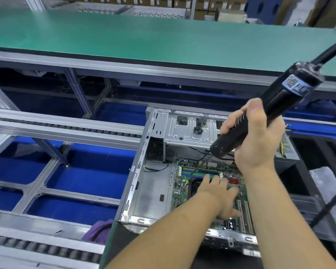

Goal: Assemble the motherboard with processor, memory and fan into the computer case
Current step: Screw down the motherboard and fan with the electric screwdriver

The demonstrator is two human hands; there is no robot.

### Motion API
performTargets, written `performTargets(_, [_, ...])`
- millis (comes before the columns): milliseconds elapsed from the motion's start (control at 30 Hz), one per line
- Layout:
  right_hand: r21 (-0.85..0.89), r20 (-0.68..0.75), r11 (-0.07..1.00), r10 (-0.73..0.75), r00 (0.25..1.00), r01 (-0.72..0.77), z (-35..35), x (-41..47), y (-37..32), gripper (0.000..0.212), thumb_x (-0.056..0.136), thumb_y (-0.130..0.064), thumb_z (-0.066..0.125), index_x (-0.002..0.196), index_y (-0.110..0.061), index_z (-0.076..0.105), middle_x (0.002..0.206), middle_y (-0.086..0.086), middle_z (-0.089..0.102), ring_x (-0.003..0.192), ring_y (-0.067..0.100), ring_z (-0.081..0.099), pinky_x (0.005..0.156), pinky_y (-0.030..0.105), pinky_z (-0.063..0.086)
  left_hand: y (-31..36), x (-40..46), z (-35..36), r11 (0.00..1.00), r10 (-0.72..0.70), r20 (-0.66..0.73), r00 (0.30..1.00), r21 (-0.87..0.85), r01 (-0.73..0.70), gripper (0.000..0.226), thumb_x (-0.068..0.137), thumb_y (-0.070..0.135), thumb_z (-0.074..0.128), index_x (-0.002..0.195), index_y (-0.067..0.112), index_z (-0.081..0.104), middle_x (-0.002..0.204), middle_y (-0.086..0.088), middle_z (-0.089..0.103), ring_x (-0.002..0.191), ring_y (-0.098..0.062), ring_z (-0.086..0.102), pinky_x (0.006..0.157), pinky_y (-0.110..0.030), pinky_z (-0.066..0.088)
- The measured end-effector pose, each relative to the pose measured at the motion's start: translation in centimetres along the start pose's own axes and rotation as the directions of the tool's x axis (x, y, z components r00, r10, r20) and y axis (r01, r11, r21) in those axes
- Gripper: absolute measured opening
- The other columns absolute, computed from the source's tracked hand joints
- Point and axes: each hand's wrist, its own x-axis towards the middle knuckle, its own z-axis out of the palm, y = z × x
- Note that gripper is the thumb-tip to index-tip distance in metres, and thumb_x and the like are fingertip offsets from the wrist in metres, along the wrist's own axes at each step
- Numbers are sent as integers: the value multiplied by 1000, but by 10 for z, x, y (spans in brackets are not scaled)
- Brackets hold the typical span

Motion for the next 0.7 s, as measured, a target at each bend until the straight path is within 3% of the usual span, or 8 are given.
performTargets(67, [-13,43,1000,19,999,-18,4,-4,4,28,85,-55,72,72,-31,65,55,1,58,46,27,53,55,31,47,2,8,5,997,-73,13,997,-34,74,72,100,49,40,157,13,13,163,-18,8,149,-40,5,119,-59,-3])
performTargets(167, [-39,79,999,39,996,-36,9,-12,11,25,86,-47,68,69,-29,65,55,0,58,49,28,52,56,34,47,0,13,17,993,-105,-20,994,-62,104,74,98,37,48,156,11,11,163,-18,10,148,-40,5,119,-58,-3])
performTargets(267, [-71,91,996,66,994,-60,12,-18,17,24,85,-43,66,67,-28,65,54,1,59,50,29,52,56,36,48,-6,16,23,984,-134,-26,991,-126,130,83,94,27,56,157,14,3,164,-18,1,150,-38,-2,119,-56,-5])
performTargets(433, [-97,98,993,77,992,-67,16,-19,20,25,85,-43,66,66,-28,65,54,1,59,50,31,53,57,41,49,-7,19,26,975,-151,-23,988,-166,145,84,91,30,59,157,16,9,163,-16,5,149,-37,0,117,-60,-8])
performTargets(567, [-128,108,990,64,992,-50,20,-17,23,25,86,-43,66,66,-29,66,53,1,59,50,32,53,57,41,49,-16,19,25,953,-99,-18,995,-289,90,85,85,28,63,154,13,15,158,-17,15,146,-38,7,117,-60,-8])
performTargets(700, [-154,109,987,65,992,-48,20,-16,29,26,88,-43,64,67,-28,66,53,2,59,51,33,54,57,41,48,-26,20,25,929,-39,8,999,-369,39,86,83,26,64,153,19,14,160,-16,11,148,-35,-1,115,-54,-15])
